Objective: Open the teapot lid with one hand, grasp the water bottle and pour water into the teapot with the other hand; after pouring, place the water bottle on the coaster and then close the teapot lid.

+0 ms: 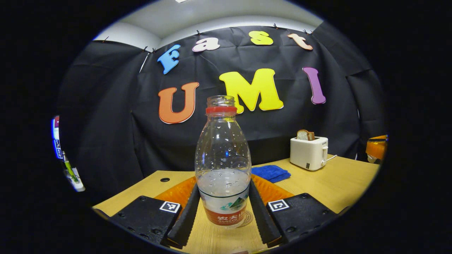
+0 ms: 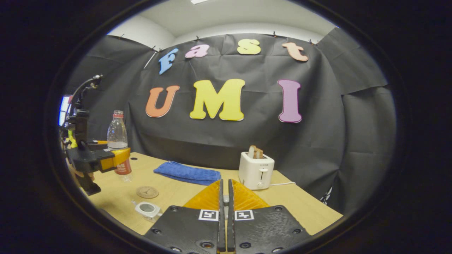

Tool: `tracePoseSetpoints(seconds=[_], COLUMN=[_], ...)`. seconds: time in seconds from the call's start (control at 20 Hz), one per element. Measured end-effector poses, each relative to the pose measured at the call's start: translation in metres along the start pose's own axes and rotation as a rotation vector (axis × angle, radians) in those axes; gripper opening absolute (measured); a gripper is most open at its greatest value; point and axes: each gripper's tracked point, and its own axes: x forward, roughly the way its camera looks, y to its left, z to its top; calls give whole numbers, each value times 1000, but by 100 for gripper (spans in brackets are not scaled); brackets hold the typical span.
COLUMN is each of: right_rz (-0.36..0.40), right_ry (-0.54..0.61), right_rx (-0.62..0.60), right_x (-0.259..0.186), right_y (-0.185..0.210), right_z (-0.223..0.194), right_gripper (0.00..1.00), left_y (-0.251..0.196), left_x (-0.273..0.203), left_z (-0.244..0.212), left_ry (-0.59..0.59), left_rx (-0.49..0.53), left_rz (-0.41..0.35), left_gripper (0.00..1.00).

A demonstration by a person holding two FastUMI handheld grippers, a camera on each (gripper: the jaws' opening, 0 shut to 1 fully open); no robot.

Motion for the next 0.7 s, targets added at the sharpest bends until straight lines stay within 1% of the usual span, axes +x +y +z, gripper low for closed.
tracePoseSetpoints(seconds=[0.1, 0.2, 0.25, 0.45, 0.6, 0.7], right_rz=[2, -2, -6, -7, -7, -5], right_ry=[2, 5, 6, 21, 31, 37], right_rx=[2, -2, -5, 1, 0, -2], right_x=[2, 5, 6, 10, 13, 14], right_y=[1, 0, -1, -1, 0, 1], right_z=[-1, -3, -4, -11, -15, -17], right_gripper=[2, 2, 2, 2, 2, 2], left_y=[-3, 1, 2, -9, -5, -8], left_x=[17, 29, 33, 50, 59, 61], left_z=[-9, -24, -27, -45, -68, -80], left_ry=[0, 30, 30, 44, 94, 121], left_rx=[-32, -42, -48, -82, -71, -97], left_rz=[-11, 17, 18, -12, 9, 1], left_gripper=[75, 75, 76, 76, 76, 76])
